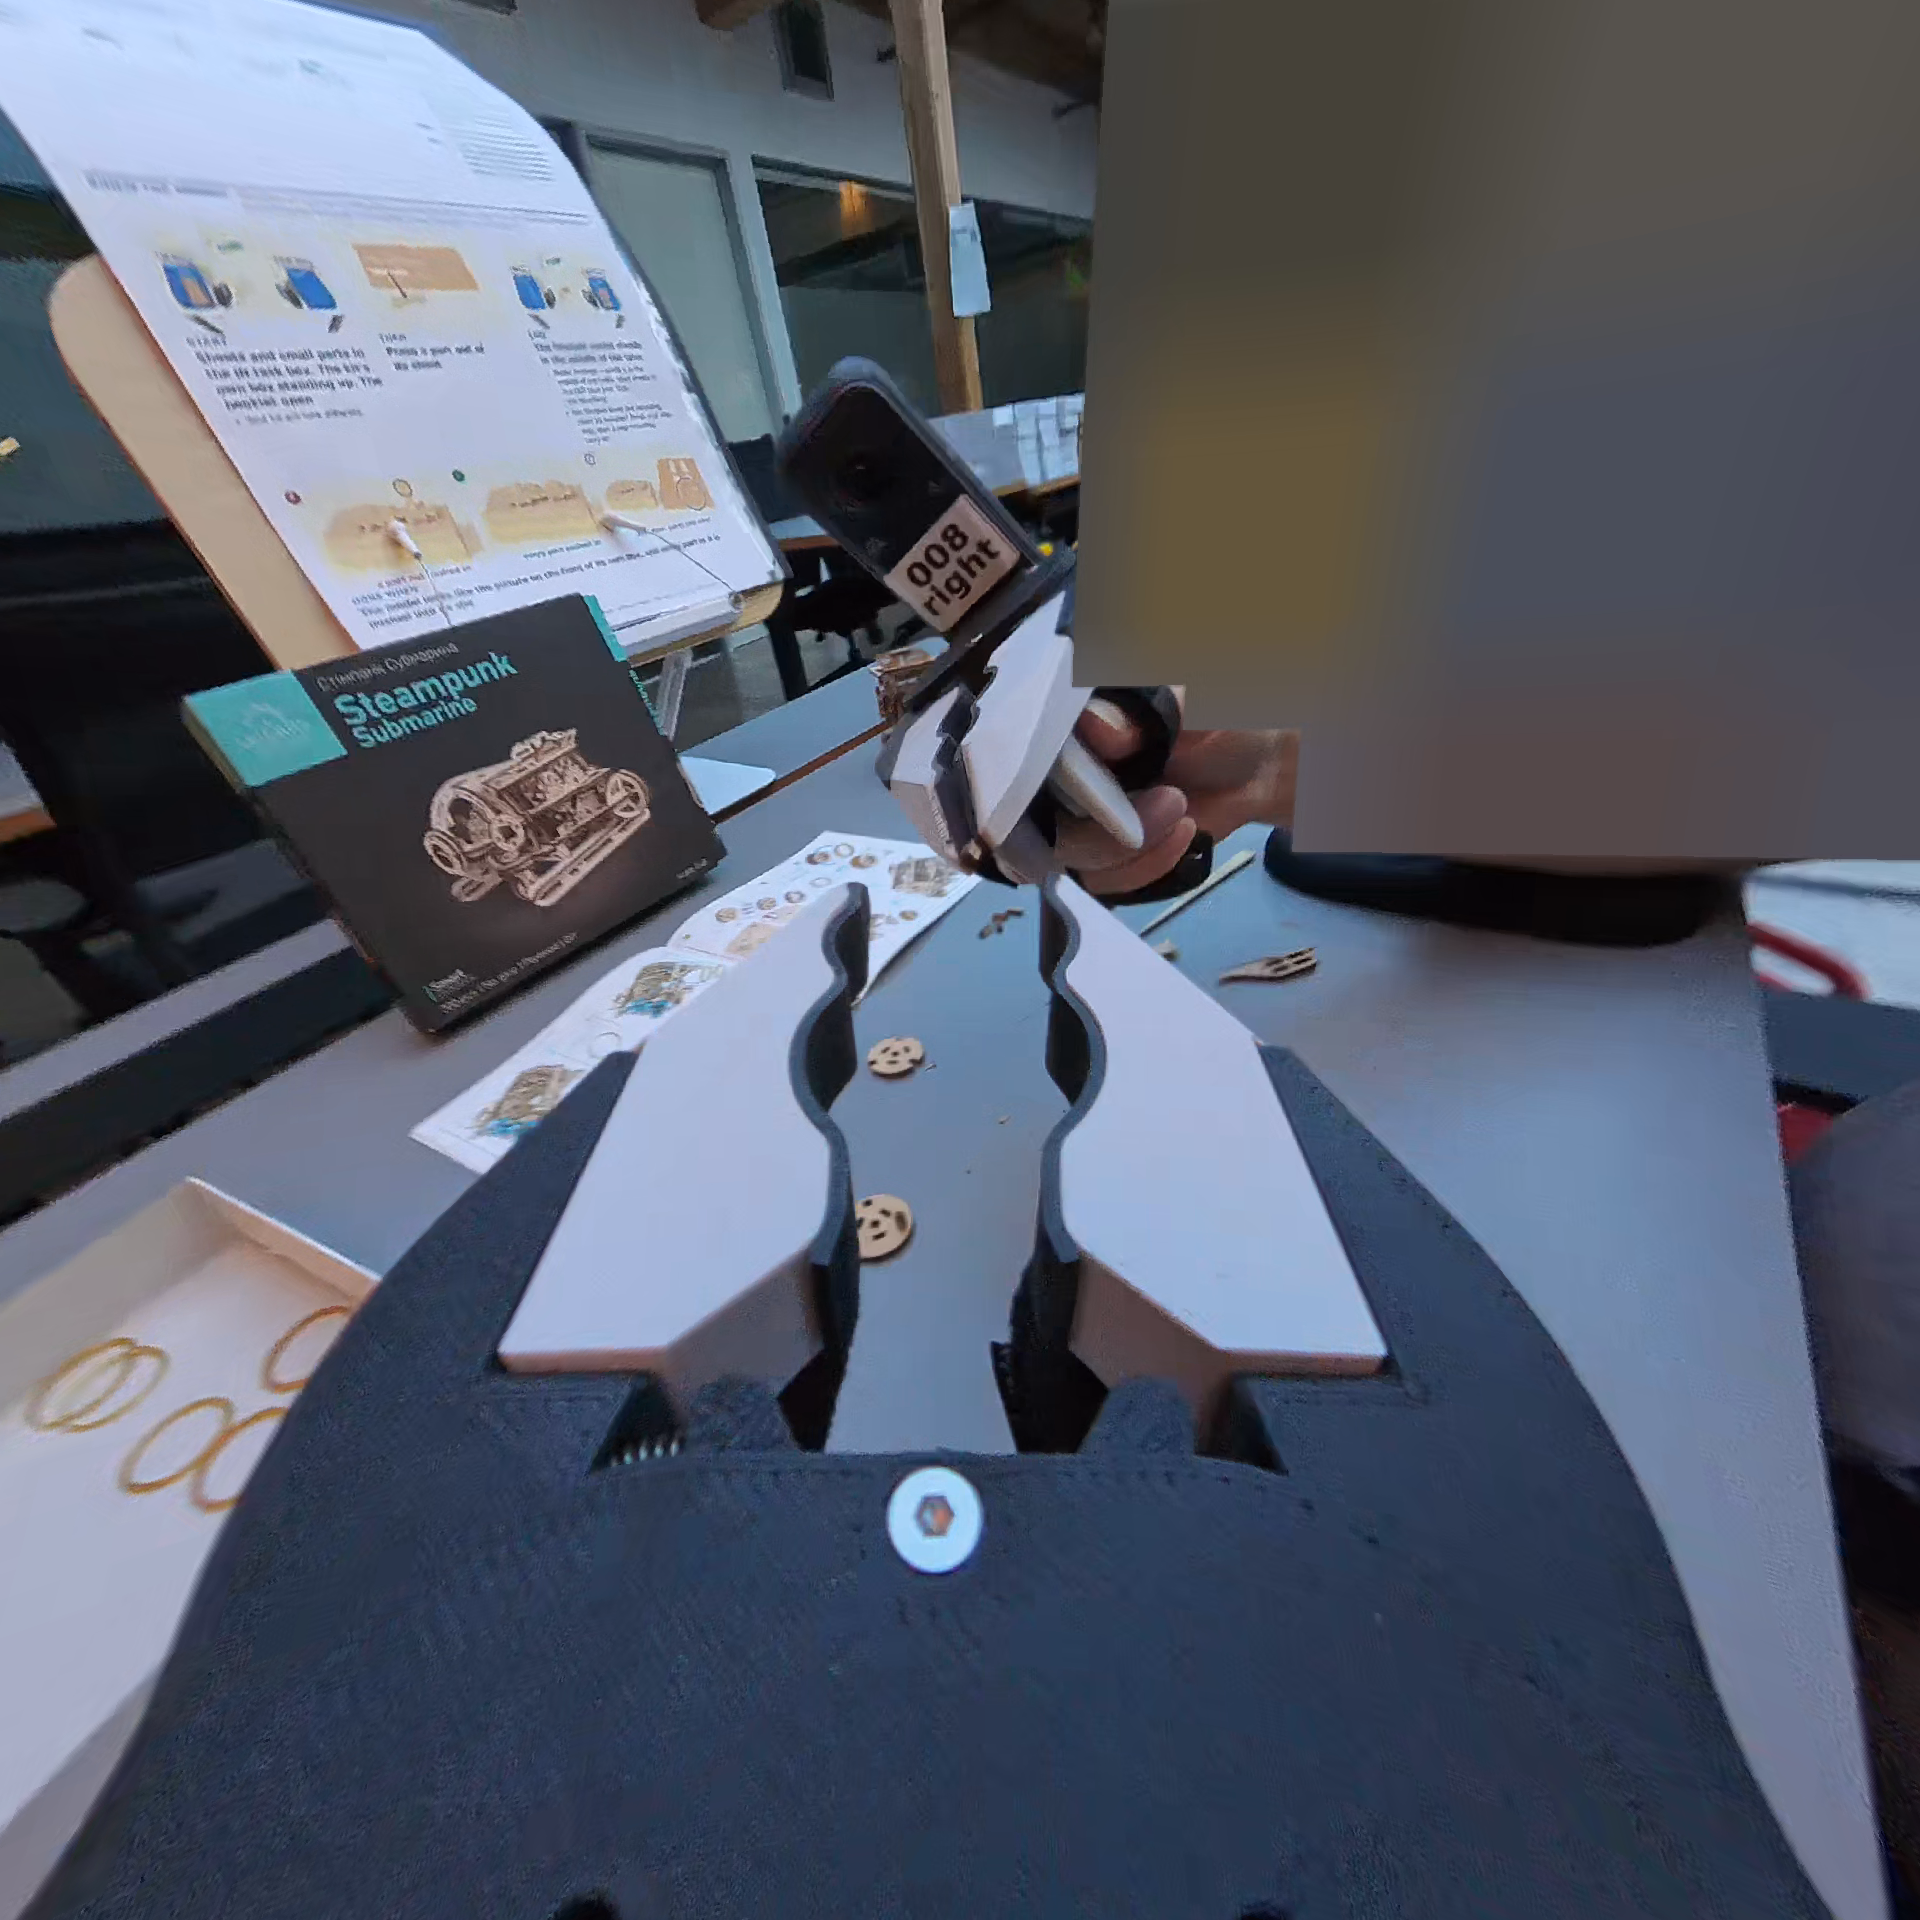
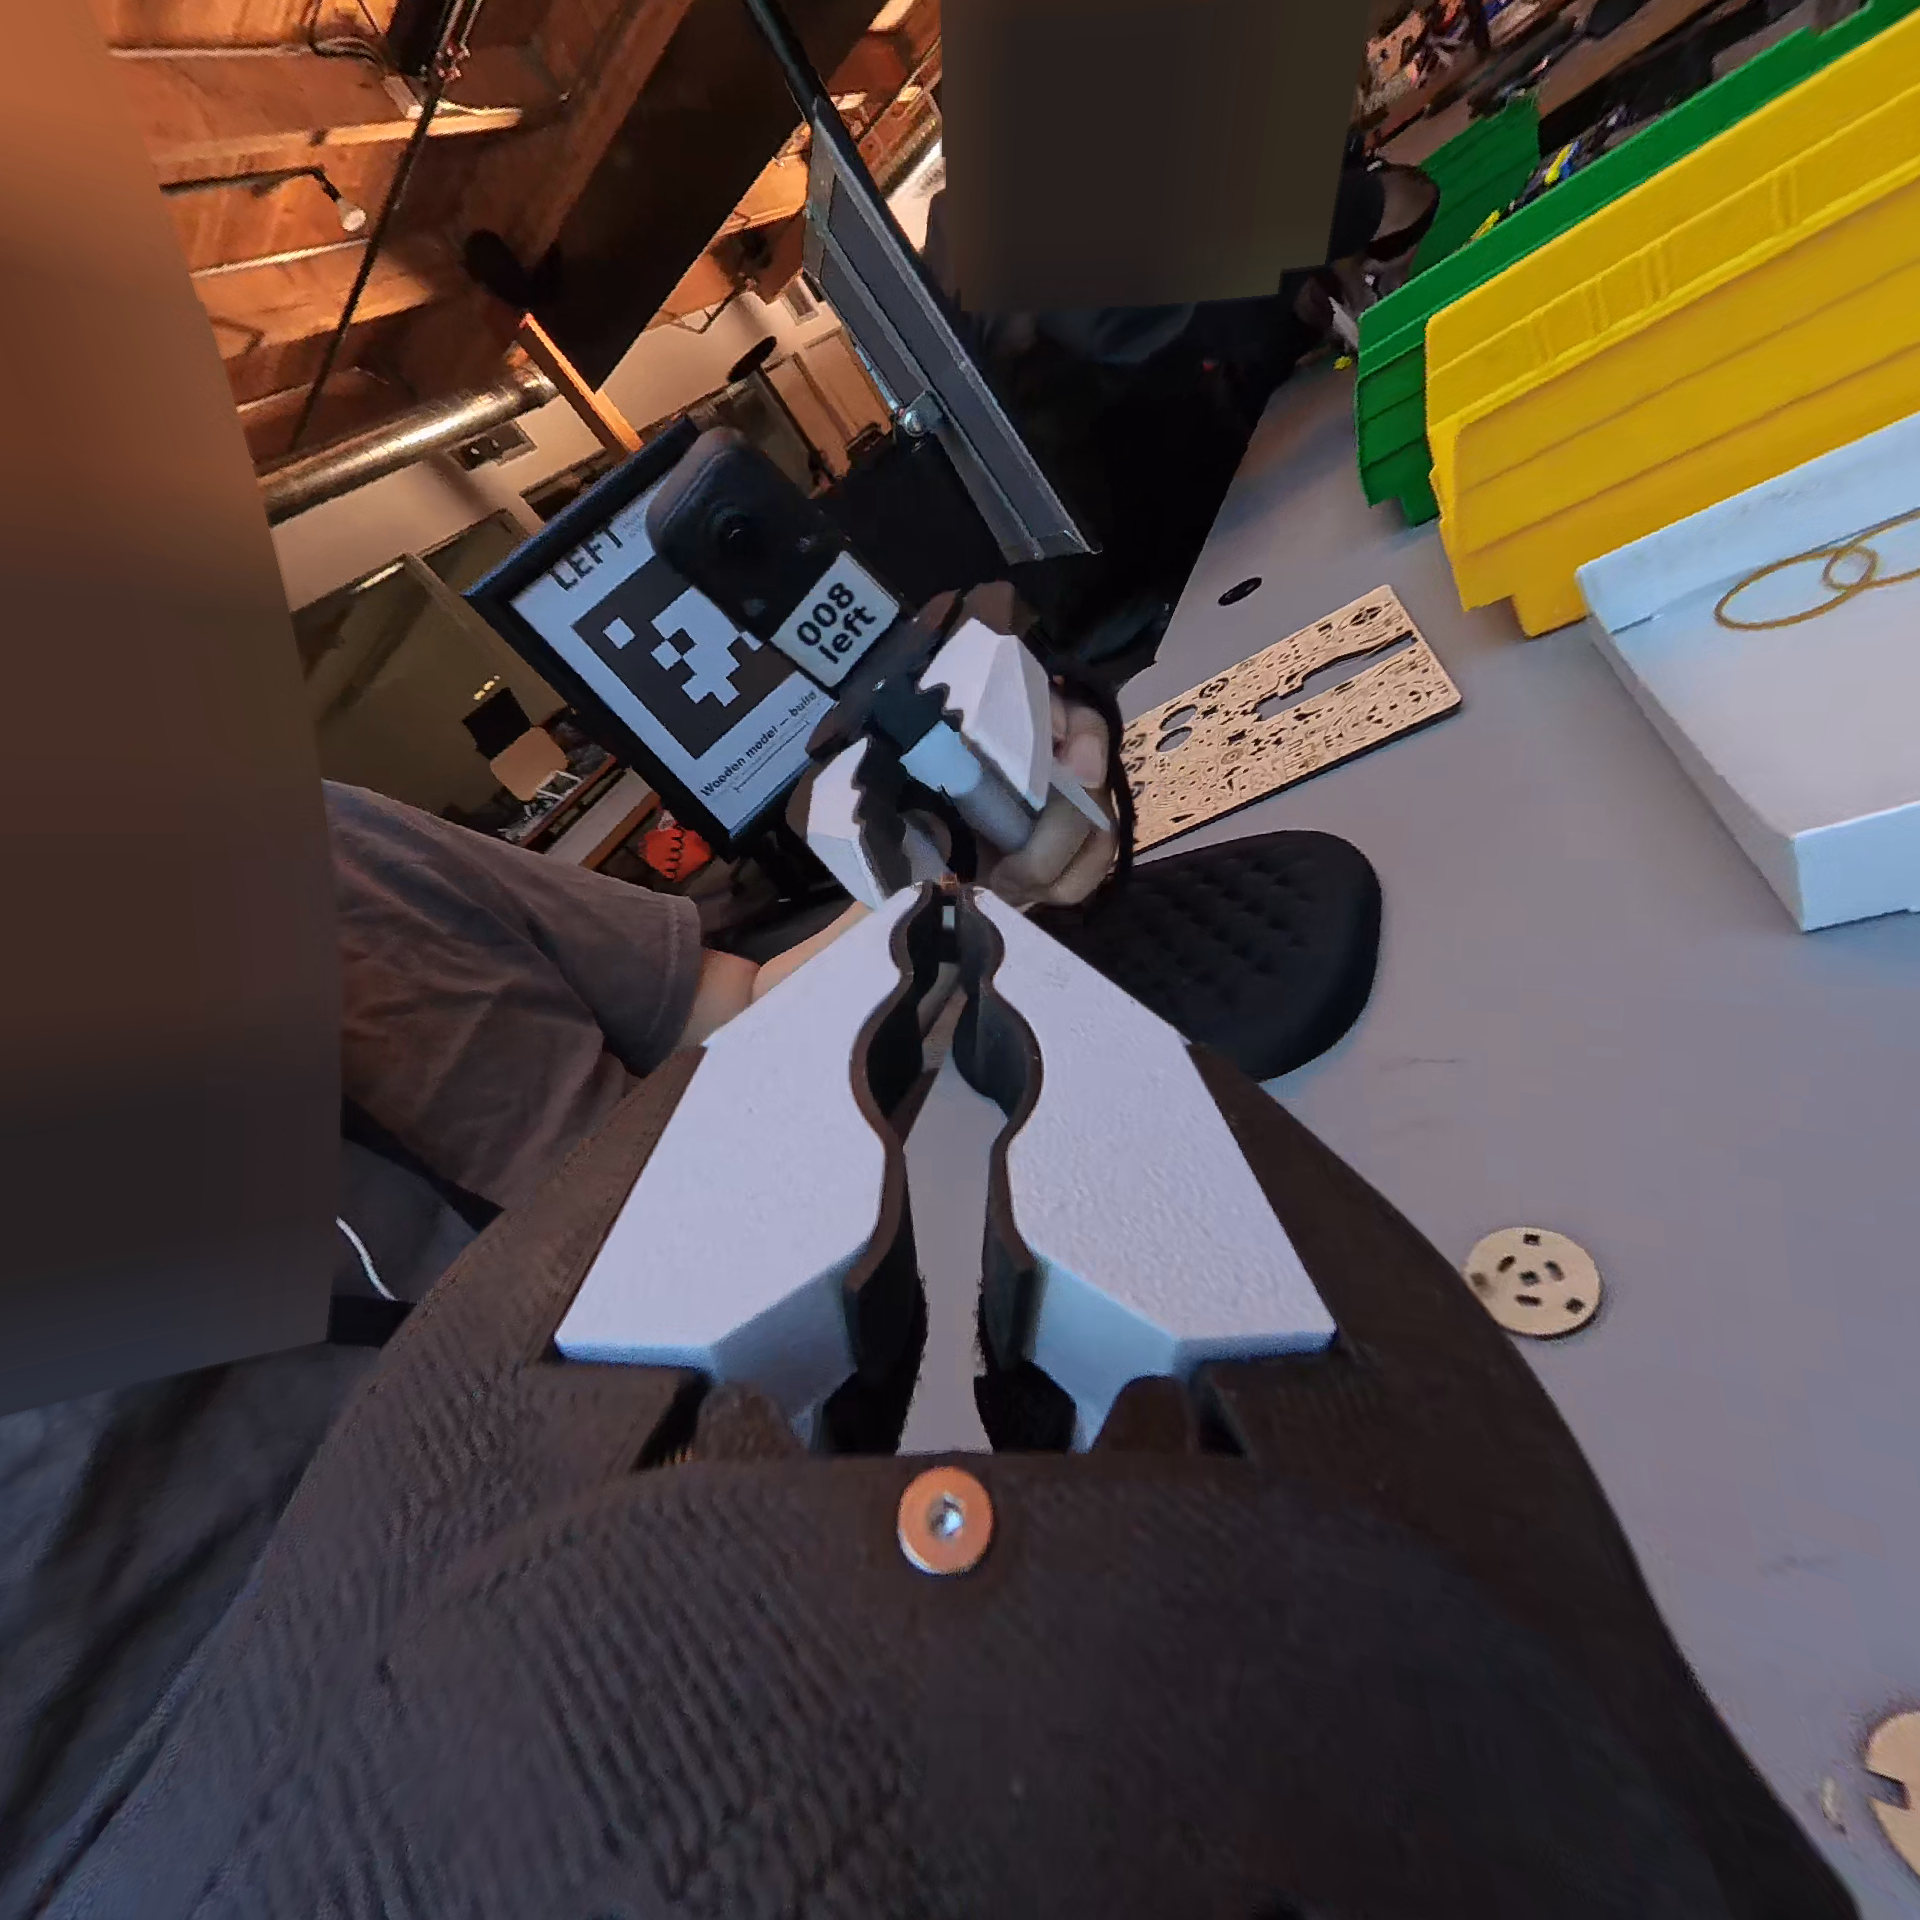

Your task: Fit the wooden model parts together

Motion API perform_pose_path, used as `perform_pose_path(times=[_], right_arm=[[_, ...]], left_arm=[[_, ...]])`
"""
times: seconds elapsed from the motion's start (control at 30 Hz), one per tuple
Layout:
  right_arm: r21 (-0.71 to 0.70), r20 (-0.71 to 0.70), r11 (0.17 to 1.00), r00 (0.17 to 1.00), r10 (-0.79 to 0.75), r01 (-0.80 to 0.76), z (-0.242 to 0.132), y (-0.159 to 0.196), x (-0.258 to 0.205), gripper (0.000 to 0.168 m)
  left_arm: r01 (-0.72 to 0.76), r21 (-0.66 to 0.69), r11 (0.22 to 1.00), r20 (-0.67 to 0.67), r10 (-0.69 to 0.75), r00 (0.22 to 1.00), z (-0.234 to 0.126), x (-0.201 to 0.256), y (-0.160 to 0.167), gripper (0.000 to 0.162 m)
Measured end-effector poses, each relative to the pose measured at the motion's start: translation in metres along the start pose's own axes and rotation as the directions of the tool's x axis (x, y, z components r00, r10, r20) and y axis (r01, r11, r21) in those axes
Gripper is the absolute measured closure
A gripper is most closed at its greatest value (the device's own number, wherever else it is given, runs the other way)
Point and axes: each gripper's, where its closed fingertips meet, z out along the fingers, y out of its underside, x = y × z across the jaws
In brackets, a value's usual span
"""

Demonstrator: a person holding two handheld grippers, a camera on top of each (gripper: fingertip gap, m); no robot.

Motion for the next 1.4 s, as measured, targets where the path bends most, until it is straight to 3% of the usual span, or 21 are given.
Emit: perform_pose_path(times=[0.1, 0.27, 0.47, 0.9, 1.0, 1.07, 1.2, 1.4], right_arm=[[-0.016, 0.03, 0.997, 0.997, 0.078, -0.077, 0.003, 0.004, 0.0, 0.167], [-0.039, 0.038, 0.987, 0.987, 0.158, -0.157, 0.005, 0.01, 0.002, 0.167], [-0.058, 0.021, 0.974, 0.975, 0.22, -0.218, 0.006, 0.016, 0.008, 0.167], [-0.087, -0.023, 0.964, 0.968, 0.25, -0.251, 0.007, 0.025, 0.018, 0.167], [-0.092, -0.069, 0.967, 0.97, 0.232, -0.238, 0.001, 0.026, 0.025, 0.167], [-0.089, -0.103, 0.961, 0.962, 0.251, -0.26, -0.005, 0.027, 0.033, 0.168], [-0.131, -0.25, 0.954, 0.94, 0.231, -0.27, -0.018, 0.039, 0.059, 0.167], [-0.352, -0.495, 0.914, 0.869, 0.004, -0.204, -0.032, 0.06, 0.103, 0.167]], left_arm=[[-0.153, -0.046, 0.987, 0.036, 0.155, 0.987, 0.0, 0.002, 0.0, 0.139], [-0.285, -0.138, 0.948, 0.029, 0.292, 0.956, 0.004, 0.006, 0.01, 0.15], [-0.318, -0.156, 0.935, -0.009, 0.321, 0.947, 0.006, 0.009, 0.013, 0.16], [-0.299, -0.175, 0.938, -0.002, 0.304, 0.953, 0.008, 0.008, 0.023, 0.162], [-0.266, -0.189, 0.945, 0.001, 0.271, 0.963, 0.009, 0.005, 0.029, 0.162], [-0.229, -0.205, 0.951, 0.007, 0.236, 0.972, 0.011, 0.002, 0.036, 0.154], [-0.198, -0.262, 0.945, 0.012, 0.209, 0.978, 0.014, -0.002, 0.052, 0.151], [-0.117, -0.378, 0.918, 0.014, 0.132, 0.991, 0.014, -0.007, 0.086, 0.153]])
